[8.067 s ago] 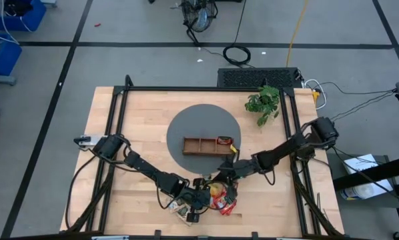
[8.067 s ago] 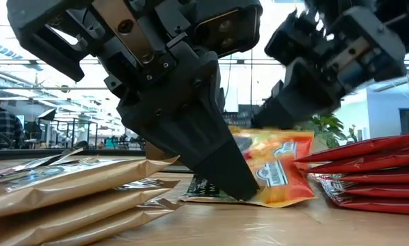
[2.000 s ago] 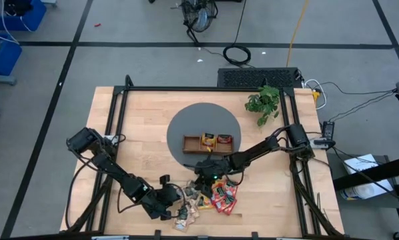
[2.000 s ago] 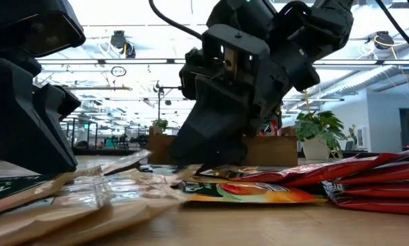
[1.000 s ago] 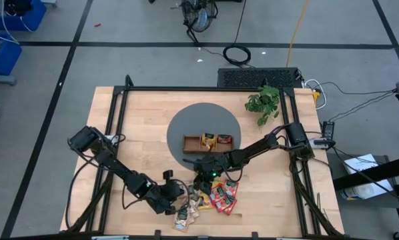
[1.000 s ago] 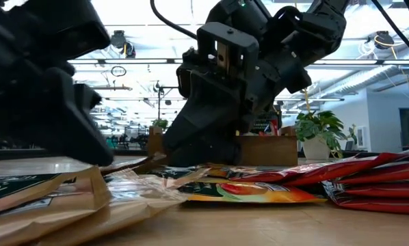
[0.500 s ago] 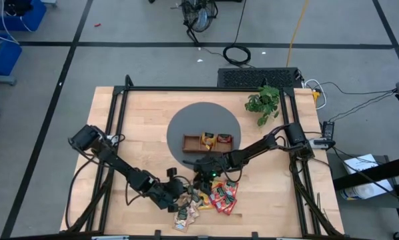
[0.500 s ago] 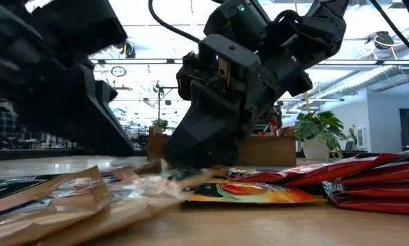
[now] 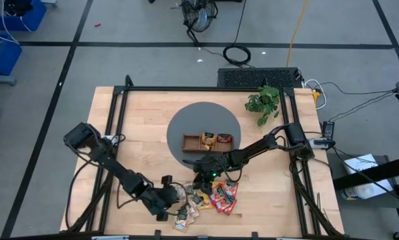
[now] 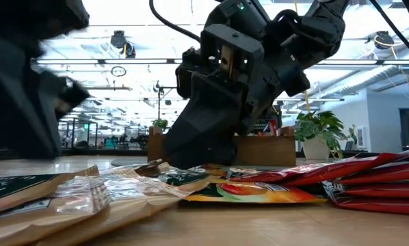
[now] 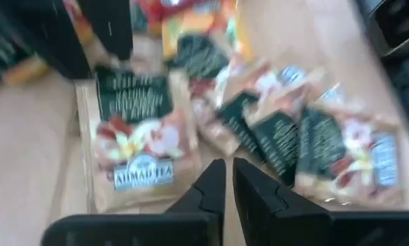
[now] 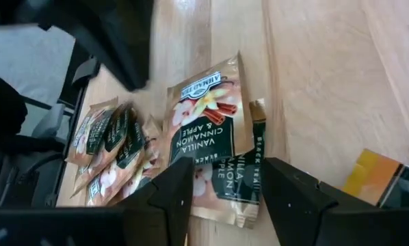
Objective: Pick & Place Tea
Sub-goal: Put the brown tea bag into the left section of the wooden organizer
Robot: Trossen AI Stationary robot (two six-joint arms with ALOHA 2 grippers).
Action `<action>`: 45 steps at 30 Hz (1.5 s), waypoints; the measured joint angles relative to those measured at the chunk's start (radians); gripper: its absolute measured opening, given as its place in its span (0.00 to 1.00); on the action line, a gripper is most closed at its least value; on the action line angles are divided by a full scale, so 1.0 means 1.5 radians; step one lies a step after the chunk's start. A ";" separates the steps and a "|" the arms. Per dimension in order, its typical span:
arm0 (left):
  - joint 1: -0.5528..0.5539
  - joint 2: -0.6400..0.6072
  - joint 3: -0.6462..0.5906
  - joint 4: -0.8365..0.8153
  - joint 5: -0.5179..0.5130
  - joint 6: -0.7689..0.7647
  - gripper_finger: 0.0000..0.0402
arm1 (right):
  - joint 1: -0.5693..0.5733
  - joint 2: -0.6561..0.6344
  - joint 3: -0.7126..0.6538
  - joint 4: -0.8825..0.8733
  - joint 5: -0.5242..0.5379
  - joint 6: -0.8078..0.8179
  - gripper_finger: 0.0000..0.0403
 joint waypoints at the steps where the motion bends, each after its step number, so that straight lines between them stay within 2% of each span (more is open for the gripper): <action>1: 0.004 0.011 0.000 0.008 0.004 0.000 0.09 | 0.000 0.000 0.000 -0.002 0.000 0.003 0.39; 8: 0.040 0.083 0.002 0.102 0.018 0.017 0.09 | -0.001 -0.002 0.000 -0.014 -0.015 0.019 0.39; 13: 0.056 0.103 0.003 0.137 0.034 0.036 0.09 | -0.003 -0.002 0.000 -0.018 -0.012 0.018 0.39; 17: 0.057 0.104 0.002 0.141 0.033 0.054 0.09 | -0.006 -0.002 0.000 -0.022 0.023 0.005 0.39; 26: 0.035 0.032 -0.001 0.060 0.029 0.067 0.09 | -0.009 0.000 -0.001 -0.004 0.037 -0.052 0.39; 30: 0.018 -0.011 0.016 0.027 0.035 0.024 0.09 | -0.005 0.000 -0.001 0.023 0.031 -0.076 0.39; 34: -0.017 -0.015 0.043 0.034 0.066 -0.011 0.09 | -0.002 0.000 -0.001 0.045 -0.001 -0.083 0.39; 40: -0.058 0.056 0.120 0.039 0.082 -0.067 0.09 | -0.003 0.000 -0.001 0.050 -0.023 -0.082 0.39; 45: -0.072 0.144 0.181 0.040 0.133 -0.093 0.09 | 0.002 0.000 -0.001 0.046 -0.037 -0.084 0.39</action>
